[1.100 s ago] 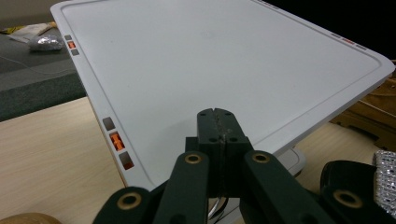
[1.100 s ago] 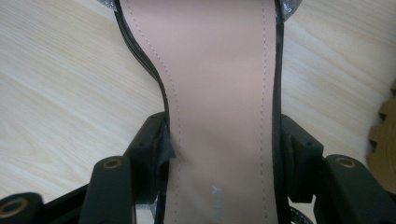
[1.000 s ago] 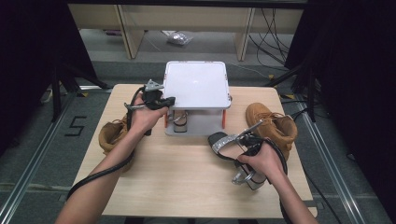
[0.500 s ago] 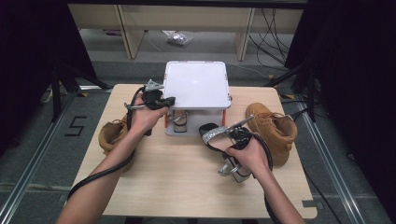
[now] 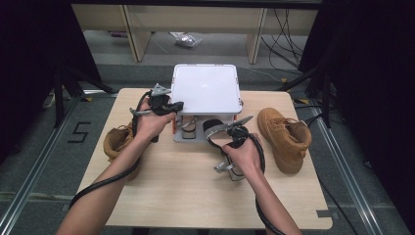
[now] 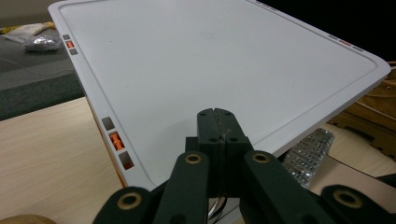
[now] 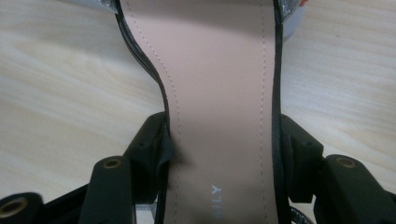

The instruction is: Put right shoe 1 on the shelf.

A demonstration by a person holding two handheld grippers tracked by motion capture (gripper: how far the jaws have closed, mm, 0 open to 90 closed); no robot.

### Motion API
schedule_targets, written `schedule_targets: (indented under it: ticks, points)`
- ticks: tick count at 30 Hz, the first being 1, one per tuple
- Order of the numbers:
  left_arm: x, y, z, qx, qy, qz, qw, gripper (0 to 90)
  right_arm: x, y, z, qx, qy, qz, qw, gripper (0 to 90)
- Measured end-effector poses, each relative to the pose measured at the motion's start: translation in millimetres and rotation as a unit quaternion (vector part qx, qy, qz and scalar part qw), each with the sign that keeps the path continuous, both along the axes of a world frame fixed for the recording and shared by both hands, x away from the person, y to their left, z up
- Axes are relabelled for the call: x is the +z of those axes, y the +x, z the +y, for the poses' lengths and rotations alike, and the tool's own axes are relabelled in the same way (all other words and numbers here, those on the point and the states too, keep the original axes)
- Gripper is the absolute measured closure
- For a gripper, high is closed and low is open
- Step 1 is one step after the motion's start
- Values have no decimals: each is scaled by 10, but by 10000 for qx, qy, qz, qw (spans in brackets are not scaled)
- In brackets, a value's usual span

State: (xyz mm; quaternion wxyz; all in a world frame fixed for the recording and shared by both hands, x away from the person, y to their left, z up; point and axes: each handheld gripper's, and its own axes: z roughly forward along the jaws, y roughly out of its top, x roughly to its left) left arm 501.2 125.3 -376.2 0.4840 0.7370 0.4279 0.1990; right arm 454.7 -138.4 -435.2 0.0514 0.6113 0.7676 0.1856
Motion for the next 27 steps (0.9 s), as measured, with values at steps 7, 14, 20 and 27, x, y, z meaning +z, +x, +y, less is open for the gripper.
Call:
schedule_targets:
  ticks: [7,14,20,27]
  points:
    - [6,8,-7,-29,38,-5,10000,898,-121,105,152,-224,-17,47,9997,441]
    - [8,8,-6,-38,59,3,10000,898,-190,139,214,-305,-60,91,9995,440]
    - [6,5,1,-26,39,3,10000,898,-272,161,251,-444,-282,207,9984,438]
    - [9,5,-4,-37,73,6,10000,898,-298,171,253,-411,-329,258,9983,406]
